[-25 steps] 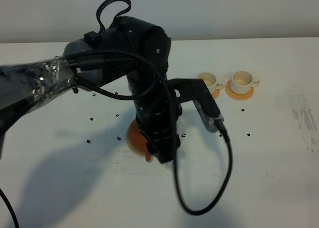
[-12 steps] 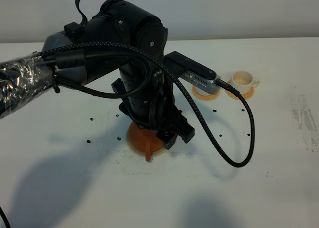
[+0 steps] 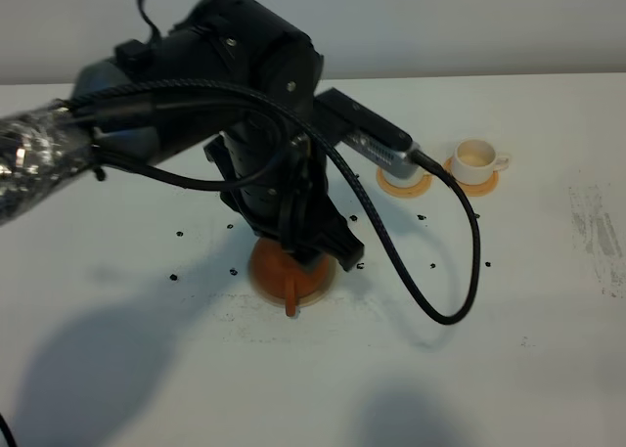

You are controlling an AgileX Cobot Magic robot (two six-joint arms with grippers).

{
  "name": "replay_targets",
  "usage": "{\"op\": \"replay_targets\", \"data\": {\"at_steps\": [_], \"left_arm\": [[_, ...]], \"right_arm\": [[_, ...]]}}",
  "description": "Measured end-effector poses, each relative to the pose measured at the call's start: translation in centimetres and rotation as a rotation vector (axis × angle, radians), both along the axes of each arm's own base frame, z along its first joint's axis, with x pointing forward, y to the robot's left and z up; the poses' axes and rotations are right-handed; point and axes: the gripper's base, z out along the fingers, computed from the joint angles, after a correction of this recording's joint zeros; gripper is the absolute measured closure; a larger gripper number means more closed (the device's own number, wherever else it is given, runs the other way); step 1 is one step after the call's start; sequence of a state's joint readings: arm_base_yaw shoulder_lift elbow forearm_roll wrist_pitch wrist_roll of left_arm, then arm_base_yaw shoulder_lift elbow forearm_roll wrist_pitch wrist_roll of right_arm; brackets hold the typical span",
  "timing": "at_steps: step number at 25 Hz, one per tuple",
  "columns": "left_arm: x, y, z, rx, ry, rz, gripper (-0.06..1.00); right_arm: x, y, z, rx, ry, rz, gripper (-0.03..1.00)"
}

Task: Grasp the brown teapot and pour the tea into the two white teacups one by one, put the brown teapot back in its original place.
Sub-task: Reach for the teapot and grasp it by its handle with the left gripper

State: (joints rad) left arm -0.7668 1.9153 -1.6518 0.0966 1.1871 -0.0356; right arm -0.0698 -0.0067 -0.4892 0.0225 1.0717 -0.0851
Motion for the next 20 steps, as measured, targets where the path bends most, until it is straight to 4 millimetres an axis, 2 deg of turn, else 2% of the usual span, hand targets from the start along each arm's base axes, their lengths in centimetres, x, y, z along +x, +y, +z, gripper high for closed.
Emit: {"op": "replay_targets", "data": {"at_steps": [3,6,12,16,20], "left_arm": [[-0.7,1.2,1.8,-0.023,-0.081,0.002,0.43],[-2.3,2.8,3.5,-0.081,-0.15,0.011,0.43],[-6.8,6.1,4.4,-0.256,-0.159,0.13,0.43],[-9.2,7.3,2.1,-0.329,-0.092,0.195,0.43],[-9.8,7.7,-0.4,-0.307,-0.044,0.244,0.43]], "right_arm": [[0.0,0.0,0.0,0.0,0.0,0.0,0.44],[0.0,0.0,0.0,0.0,0.0,0.0,0.44],[0.0,0.0,0.0,0.0,0.0,0.0,0.44],[0.0,0.0,0.0,0.0,0.0,0.0,0.44],[0.0,0.0,0.0,0.0,0.0,0.0,0.44]]}}
